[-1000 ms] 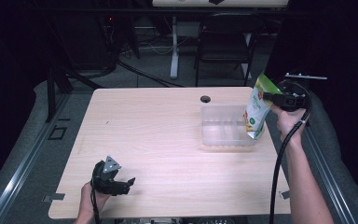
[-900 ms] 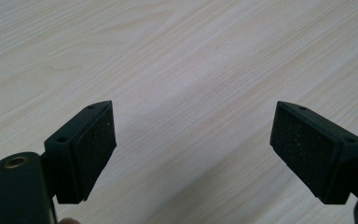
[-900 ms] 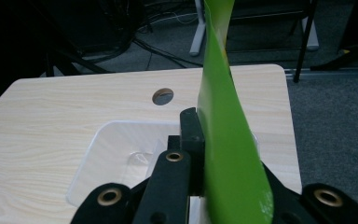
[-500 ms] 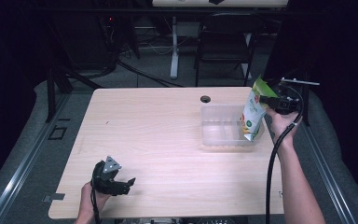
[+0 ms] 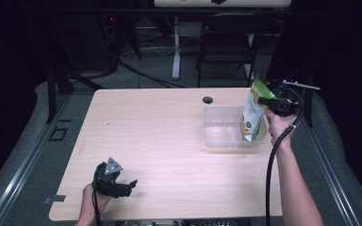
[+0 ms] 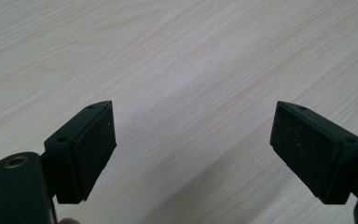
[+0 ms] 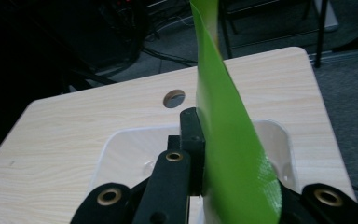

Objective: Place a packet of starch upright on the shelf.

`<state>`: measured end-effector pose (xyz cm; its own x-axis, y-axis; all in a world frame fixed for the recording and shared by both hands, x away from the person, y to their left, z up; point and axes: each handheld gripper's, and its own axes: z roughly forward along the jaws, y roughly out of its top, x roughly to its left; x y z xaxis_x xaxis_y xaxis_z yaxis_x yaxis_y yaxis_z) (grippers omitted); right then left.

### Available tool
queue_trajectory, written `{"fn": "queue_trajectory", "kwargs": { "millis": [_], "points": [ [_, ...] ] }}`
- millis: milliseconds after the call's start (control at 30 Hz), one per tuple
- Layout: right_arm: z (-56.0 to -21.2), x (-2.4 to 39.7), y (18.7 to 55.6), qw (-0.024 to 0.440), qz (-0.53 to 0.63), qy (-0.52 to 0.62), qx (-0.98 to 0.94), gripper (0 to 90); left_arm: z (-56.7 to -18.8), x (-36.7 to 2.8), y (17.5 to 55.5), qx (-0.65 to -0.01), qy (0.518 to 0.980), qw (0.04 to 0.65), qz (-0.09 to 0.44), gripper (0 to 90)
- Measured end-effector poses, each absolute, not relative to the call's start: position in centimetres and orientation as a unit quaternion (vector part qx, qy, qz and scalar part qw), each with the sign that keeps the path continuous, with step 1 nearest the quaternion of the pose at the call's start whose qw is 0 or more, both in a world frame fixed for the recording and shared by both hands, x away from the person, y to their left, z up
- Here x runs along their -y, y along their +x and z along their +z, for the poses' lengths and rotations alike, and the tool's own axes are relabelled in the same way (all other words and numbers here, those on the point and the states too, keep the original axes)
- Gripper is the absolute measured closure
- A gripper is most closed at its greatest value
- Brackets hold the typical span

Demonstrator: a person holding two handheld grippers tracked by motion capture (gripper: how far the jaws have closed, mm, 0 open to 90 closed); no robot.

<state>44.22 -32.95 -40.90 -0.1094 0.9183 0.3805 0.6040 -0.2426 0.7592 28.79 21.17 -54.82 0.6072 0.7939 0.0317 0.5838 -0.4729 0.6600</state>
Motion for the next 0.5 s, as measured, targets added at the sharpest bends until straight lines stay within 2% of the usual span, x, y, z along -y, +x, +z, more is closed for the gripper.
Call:
{"fn": "queue_trajectory", "kwargs": {
  "millis": [200,300,500],
  "points": [
    [-41.44,33.06,44.32,0.191,0.438,0.645,-0.597,89.1,-54.78,-21.26,28.78,-0.409,0.842,0.309,0.167,14.1],
    [-41.18,33.12,44.13,0.202,0.434,0.641,-0.601,81.3,-54.78,-21.22,28.79,-0.408,0.843,0.307,0.167,14.1],
    [-40.59,33.08,43.52,0.235,0.389,0.627,-0.633,74.8,-54.75,-21.11,28.73,-0.407,0.842,0.31,0.169,14.1]
  ]
}}
